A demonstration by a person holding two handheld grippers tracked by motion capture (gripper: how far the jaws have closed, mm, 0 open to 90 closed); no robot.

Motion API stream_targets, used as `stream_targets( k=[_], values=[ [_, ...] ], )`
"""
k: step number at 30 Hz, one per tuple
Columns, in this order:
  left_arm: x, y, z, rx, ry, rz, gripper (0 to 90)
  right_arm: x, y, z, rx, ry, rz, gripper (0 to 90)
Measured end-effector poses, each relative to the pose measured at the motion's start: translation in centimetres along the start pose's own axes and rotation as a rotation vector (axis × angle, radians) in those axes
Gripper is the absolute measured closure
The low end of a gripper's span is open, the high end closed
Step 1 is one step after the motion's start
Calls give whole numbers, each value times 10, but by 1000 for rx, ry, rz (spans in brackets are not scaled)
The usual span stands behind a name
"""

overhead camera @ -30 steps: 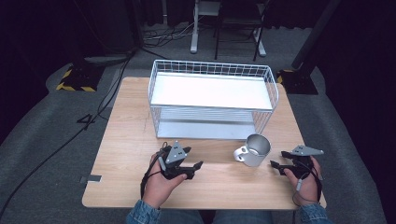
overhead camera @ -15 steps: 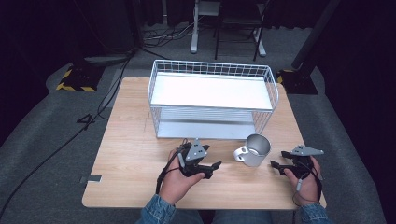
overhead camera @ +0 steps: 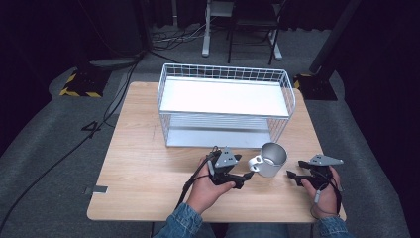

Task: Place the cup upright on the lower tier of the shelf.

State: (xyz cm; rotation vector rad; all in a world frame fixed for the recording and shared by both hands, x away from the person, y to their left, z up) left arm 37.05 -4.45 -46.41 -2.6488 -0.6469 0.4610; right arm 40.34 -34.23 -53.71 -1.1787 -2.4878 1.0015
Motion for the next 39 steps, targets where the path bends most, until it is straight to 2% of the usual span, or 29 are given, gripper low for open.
stream_targets(
  k=[12,16,23,25,30,35,36,39],
  values=[
    [12,33,4,17,3,24,399,0,0,0,0,0,0,290],
    [15,42,6,32,1,16,436,0,0,0,0,0,0,290],
    [17,49,5,29,-22,36,503,0,0,0,0,0,0,290],
    [16,49,6,36,-23,40,562,0,0,0,0,0,0,290],
    [15,48,6,61,-12,29,677,0,0,0,0,0,0,290],
    [11,48,5,86,18,22,696,0,0,0,0,0,-1,290],
    [9,49,4,99,40,16,701,0,0,0,0,0,-1,290],
    [6,49,3,104,60,9,712,0,0,0,0,-1,0,290]
  ],
)
Point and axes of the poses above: each handheld gripper's, and its own axes: y roughly forward along the jaws, z roughly out of its underside, x roughly to its left, the point moved 5 cm from there along y, roughly forward along the jaws, and after that the axes turned 7 degrees about -y, right-handed, at the moved point
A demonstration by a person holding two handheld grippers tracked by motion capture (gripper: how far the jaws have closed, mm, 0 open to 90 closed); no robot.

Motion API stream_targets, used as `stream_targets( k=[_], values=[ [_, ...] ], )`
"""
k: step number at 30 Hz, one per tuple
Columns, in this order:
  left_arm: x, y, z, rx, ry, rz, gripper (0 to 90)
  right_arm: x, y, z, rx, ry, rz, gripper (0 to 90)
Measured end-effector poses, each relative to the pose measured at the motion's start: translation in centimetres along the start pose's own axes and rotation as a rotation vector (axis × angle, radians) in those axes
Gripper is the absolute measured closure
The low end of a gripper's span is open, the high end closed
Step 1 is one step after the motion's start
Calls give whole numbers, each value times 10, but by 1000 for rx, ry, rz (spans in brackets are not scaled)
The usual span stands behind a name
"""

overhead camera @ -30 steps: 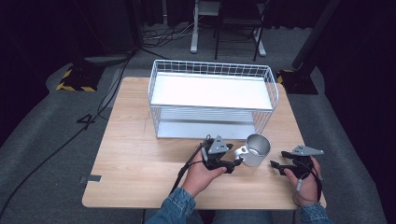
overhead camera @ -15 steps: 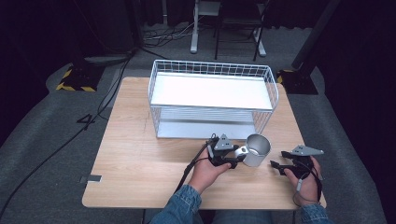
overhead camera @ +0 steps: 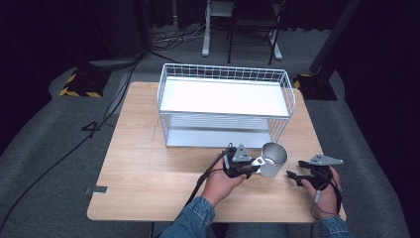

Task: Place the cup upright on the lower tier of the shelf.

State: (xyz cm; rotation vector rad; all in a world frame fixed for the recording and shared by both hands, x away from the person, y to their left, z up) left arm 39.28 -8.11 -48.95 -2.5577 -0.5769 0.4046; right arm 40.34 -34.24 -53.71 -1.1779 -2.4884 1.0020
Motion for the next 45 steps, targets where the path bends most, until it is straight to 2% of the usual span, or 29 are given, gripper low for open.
stream_targets(
  k=[1,7,12,16,20,25,32,39,45],
  values=[
    [-1,0,-1,-2,13,-3,713,0,0,0,0,0,0,290],
    [-3,-4,-3,-17,20,-6,716,0,0,0,0,0,0,290],
    [-7,-9,-6,-16,50,-19,717,0,0,0,0,0,0,290],
    [-9,-12,-7,-23,41,-17,717,0,0,0,0,0,0,290],
    [-9,-19,-10,-58,25,-10,717,0,0,0,0,0,0,290],
    [-4,-33,-16,-102,2,-35,717,0,0,0,0,0,0,290],
    [3,-44,-20,-136,-28,-54,717,0,0,0,0,0,0,290],
    [13,-56,-27,-182,-48,-100,717,0,0,0,0,0,0,290],
    [26,-56,-33,-211,-70,-152,716,0,0,0,0,0,0,290]
  ],
)
Point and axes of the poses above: each handheld gripper's, and its own axes: y roughly forward along the jaws, z roughly out of its underside, x roughly to its left, the point moved 5 cm from there along y, roughly forward along the jaws, and after that the axes turned 7 degrees about -y, right-handed, at the moved point
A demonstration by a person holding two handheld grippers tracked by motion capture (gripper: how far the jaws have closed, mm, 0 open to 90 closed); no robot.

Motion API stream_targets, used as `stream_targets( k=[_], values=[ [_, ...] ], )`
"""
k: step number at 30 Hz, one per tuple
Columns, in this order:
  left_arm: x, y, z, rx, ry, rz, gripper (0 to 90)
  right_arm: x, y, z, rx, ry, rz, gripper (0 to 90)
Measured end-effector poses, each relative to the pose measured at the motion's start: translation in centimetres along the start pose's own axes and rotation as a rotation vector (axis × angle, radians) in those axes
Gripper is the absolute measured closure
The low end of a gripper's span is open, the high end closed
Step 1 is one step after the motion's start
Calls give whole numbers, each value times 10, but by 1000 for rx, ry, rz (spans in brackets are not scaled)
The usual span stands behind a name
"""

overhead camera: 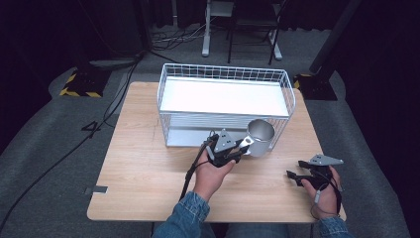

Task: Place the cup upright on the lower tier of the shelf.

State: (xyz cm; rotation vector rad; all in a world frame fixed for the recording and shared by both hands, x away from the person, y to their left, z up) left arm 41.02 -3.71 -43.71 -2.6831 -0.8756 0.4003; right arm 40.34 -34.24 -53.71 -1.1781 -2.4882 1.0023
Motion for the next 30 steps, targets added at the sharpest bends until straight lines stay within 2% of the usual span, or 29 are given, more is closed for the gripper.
stream_targets(
  k=[1,4,5,8,14,15,19,21,22,30],
  values=[
    [0,0,0,0,0,0,716,0,0,0,0,0,0,290],
    [8,4,-2,9,2,-43,716,0,0,0,0,0,0,290],
    [8,4,-2,9,2,-43,716,0,0,0,0,0,0,290],
    [18,9,-4,-13,-2,-85,716,0,0,0,0,0,0,290],
    [28,17,-4,-27,3,-124,716,0,0,0,0,-1,-1,289],
    [33,19,-3,-32,8,-145,715,0,0,0,0,-1,-1,289],
    [41,24,-1,-41,-9,-178,715,0,0,0,0,-1,-1,288],
    [43,24,-1,-44,-3,-191,715,0,0,0,0,-2,-1,288],
    [46,25,-1,-51,-9,-213,715,0,0,0,0,-2,-1,287],
    [60,30,4,-52,-59,-238,715,1,0,0,-1,-4,-5,288]
  ],
)
Point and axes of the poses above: each handheld gripper's, and its own axes: y roughly forward along the jaws, z roughly out of its underside, x roughly to its left, the point moved 5 cm from there along y, roughly forward along the jaws, and after that the axes turned 7 degrees about -y, right-handed, at the moved point
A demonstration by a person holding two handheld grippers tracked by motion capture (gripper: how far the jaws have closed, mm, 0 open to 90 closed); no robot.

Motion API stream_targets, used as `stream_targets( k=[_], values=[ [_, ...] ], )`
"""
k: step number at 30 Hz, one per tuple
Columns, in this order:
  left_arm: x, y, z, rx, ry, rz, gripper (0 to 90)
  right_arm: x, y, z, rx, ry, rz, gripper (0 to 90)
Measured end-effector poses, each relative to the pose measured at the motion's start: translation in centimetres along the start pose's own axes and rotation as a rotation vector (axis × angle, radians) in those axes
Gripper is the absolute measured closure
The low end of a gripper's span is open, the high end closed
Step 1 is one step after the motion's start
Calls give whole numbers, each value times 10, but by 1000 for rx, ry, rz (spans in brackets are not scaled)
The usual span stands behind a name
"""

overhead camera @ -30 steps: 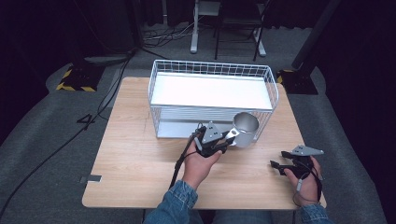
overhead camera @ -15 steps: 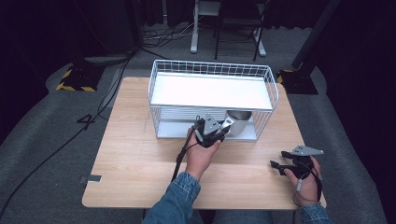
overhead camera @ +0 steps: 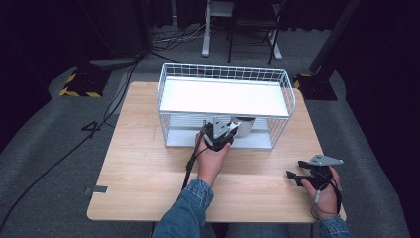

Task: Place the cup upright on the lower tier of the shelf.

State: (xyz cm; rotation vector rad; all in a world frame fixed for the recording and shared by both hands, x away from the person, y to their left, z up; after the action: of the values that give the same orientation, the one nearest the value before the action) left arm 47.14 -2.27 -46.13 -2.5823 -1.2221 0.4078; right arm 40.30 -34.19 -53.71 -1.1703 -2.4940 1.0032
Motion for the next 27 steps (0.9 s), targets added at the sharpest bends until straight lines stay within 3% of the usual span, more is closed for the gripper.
stream_targets(
  k=[12,27],
  values=[
    [15,13,9,12,-13,-56,714,0,0,0,-1,-2,-3,288],
    [16,14,12,30,-27,-38,709,1,0,0,-1,-6,-5,288]
  ],
)
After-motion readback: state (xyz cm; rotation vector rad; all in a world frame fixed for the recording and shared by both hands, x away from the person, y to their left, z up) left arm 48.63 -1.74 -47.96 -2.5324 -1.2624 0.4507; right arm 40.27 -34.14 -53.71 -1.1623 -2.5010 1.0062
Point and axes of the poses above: each handheld gripper's, and its own axes: y roughly forward along the jaws, z roughly out of its underside, x roughly to its left, the point moved 5 cm from there along y, roughly forward along the jaws, and after that the axes turned 7 degrees about -y, right-handed, at the moved point
